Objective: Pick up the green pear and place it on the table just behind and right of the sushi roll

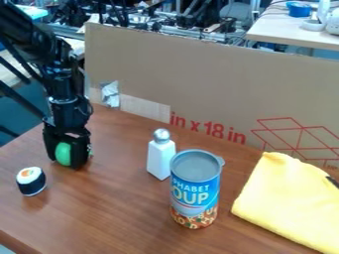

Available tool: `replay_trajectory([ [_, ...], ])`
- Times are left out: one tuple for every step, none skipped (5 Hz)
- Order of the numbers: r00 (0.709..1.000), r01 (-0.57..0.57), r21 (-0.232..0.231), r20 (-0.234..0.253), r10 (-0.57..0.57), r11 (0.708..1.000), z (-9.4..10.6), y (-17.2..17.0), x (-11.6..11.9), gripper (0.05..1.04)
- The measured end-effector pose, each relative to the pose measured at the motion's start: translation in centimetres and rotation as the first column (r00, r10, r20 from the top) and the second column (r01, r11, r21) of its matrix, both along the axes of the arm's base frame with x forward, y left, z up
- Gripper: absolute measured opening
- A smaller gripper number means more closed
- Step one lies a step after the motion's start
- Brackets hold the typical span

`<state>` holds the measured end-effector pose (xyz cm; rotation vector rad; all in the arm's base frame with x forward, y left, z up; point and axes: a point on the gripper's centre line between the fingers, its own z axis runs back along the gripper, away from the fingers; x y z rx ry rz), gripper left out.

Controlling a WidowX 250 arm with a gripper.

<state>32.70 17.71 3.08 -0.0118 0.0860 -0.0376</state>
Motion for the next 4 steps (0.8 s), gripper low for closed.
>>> replay_trajectory([
  [0.999,-0.032,-0.034,0.031,0.033,0.999,0.9,-0.2,-0.8,1.01],
  [0.989,-0.039,-0.023,0.142,0.042,0.999,4.8,-0.3,-1.3,1.007],
  [0.982,-0.038,-0.002,0.187,0.038,0.999,6.4,-0.3,-1.8,1.007],
  [0.992,0.021,0.023,0.121,-0.024,1.0,6.4,-1.1,-2.6,1.007],
])
